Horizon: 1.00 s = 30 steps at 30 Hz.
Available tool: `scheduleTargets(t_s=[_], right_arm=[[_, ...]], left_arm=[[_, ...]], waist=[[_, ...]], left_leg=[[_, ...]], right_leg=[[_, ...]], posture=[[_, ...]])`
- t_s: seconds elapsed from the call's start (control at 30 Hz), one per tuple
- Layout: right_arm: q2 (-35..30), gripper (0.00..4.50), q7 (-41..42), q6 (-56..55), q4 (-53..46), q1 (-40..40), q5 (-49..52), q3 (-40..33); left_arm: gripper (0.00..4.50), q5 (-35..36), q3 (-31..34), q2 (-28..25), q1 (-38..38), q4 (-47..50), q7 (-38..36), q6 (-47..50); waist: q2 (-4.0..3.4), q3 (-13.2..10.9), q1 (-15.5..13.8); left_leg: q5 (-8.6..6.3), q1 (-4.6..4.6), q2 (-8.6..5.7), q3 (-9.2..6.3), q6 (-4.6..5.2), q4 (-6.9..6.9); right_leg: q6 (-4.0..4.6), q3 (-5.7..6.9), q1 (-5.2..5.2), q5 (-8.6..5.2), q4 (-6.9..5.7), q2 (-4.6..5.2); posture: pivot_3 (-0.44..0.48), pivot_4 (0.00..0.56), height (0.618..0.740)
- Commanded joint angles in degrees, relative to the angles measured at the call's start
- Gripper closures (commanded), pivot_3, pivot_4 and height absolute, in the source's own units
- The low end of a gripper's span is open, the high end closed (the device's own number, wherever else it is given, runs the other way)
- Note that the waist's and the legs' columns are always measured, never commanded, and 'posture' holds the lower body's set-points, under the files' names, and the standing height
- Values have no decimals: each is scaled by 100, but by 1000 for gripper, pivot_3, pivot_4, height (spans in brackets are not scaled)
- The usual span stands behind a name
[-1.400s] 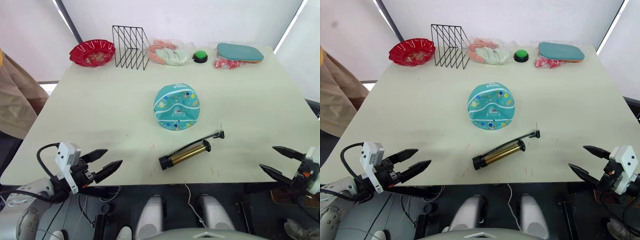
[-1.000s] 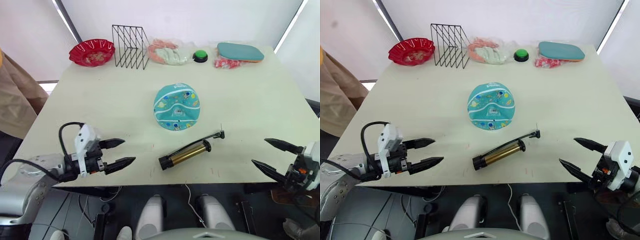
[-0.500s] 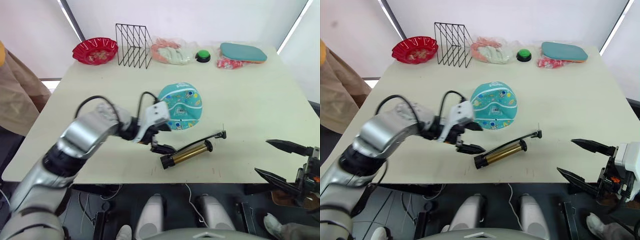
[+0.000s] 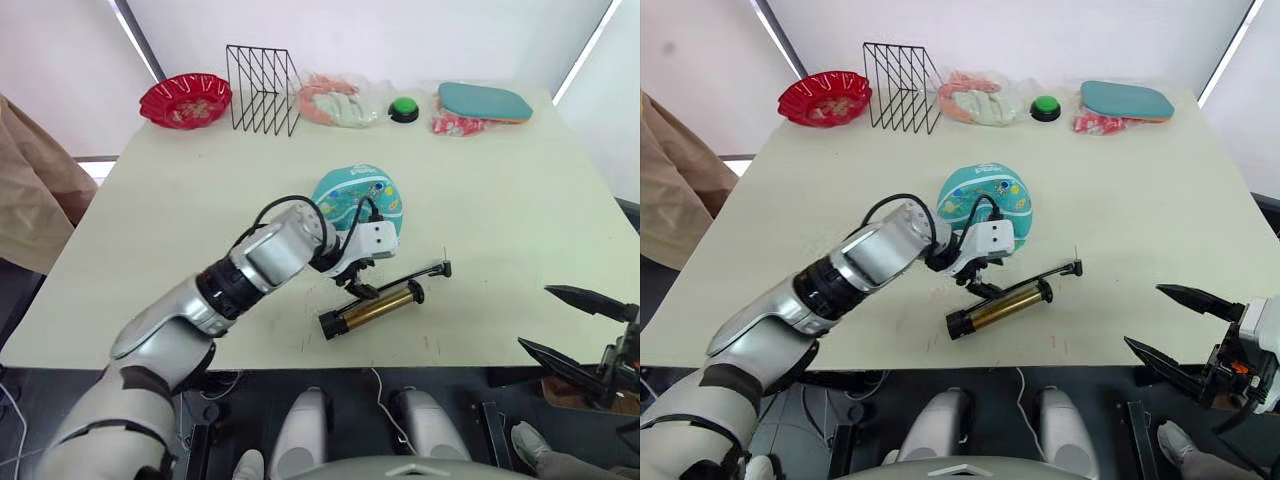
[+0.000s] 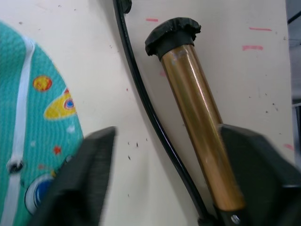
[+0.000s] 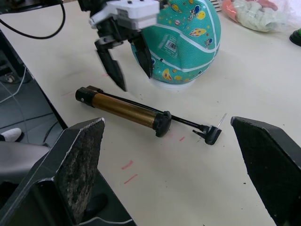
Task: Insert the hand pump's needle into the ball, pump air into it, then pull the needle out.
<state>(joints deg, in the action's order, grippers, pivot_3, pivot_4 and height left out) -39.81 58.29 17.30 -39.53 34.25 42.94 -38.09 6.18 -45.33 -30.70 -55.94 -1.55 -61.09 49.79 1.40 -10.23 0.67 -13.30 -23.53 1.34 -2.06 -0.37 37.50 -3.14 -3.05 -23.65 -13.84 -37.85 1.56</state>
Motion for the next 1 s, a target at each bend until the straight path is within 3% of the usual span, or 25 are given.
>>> scheduleTargets(t_s=[0.03,0.27,0.6,0.97,1.0], right_arm=[[59,0,-28,-101,-160,65,-12,-75],[154,0,-87,-129,-235,93,-103,43],[223,0,-164,-146,-262,55,-197,216],[244,0,-281,-118,-377,156,-206,255],[250,0,-303,-108,-404,175,-201,250]], left_arm=[[1591,-246,-82,165,-122,-96,-131,-245],[1591,-1013,-327,955,-259,-1001,226,-522],[1591,-1487,-242,1890,-344,-2249,376,-685],[1591,-1868,-60,2777,-471,-4016,579,-1505],[2098,-1907,-28,2837,-471,-4147,584,-1564]], waist=[[0,0,-2],[-1,0,-7],[-2,1,2],[-13,8,-47],[-17,12,-63]], left_leg=[[0,-2,0,-1,0,0],[0,-5,-2,-4,1,8],[0,-8,-4,-6,1,11],[-5,-21,-8,-12,10,63],[-7,-21,-8,-12,14,73]], right_leg=[[0,0,-1,0,0,0],[-1,0,0,1,-2,0],[-2,-1,-1,1,-4,0],[-12,0,10,6,-6,1],[-8,-1,16,4,-5,1]], posture=[[0,150,740],[0,150,740],[0,150,740],[0,150,740],[0,150,740]])
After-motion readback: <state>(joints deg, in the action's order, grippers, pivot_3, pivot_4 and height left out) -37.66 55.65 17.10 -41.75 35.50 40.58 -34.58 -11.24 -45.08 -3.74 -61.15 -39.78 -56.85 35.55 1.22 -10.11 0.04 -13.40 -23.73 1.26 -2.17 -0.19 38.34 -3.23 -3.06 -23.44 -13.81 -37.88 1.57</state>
